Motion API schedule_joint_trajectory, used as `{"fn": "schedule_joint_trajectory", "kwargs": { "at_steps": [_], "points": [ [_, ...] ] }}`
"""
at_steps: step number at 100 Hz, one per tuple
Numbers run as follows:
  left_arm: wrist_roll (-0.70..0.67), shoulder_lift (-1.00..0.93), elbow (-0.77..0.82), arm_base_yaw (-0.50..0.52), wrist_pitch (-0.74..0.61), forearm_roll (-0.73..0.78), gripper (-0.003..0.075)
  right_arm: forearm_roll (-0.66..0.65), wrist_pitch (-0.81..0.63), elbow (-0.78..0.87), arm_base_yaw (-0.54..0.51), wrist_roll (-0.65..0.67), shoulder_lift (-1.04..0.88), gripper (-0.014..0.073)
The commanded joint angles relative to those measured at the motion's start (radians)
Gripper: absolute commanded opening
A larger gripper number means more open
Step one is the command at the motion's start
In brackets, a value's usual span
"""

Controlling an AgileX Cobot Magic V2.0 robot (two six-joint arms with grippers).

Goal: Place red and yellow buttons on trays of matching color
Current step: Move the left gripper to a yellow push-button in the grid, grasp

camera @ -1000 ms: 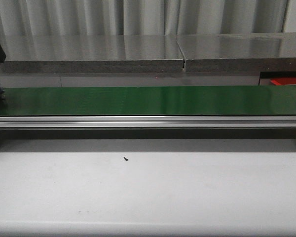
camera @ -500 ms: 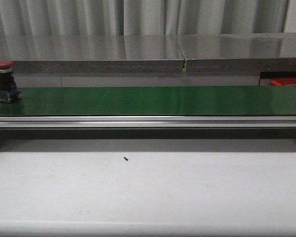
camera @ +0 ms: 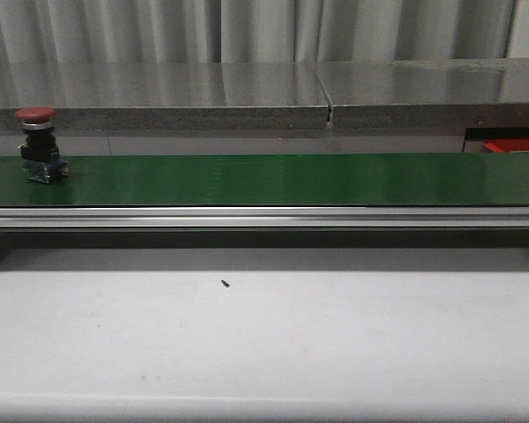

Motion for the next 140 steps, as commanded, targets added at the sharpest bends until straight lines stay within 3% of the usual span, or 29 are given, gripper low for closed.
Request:
{"fn": "schedule_joint_trajectory", "kwargs": {
  "at_steps": [1,58,98,117,132,140],
  "points": [
    [-0.003,-0.024,-0.024,0.021,-0.05,-0.028,0.0629,0.0,-0.053,-0.025,-0.001,-0.007,-0.008,-0.0067],
    [-0.001,0.133,-0.024,0.032,-0.151,-0.019,0.0627,0.0,-0.053,-0.025,-0.001,-0.007,-0.008,-0.0067],
    [0.001,0.217,-0.027,0.032,-0.179,-0.025,0.0538,0.0,-0.053,-0.025,-0.001,-0.007,-0.008,-0.0067],
    [0.001,0.218,-0.035,0.032,-0.186,-0.041,0.0381,0.0,-0.053,-0.025,-0.001,-0.007,-0.008,-0.0067],
    [0.003,0.208,-0.037,0.032,-0.184,-0.059,0.0144,0.0,-0.053,-0.025,-0.001,-0.007,-0.008,-0.0067],
    [0.003,0.192,-0.037,0.032,-0.181,-0.066,0.0056,0.0,-0.053,-0.025,-0.001,-0.007,-0.008,-0.0067]
  ]
}}
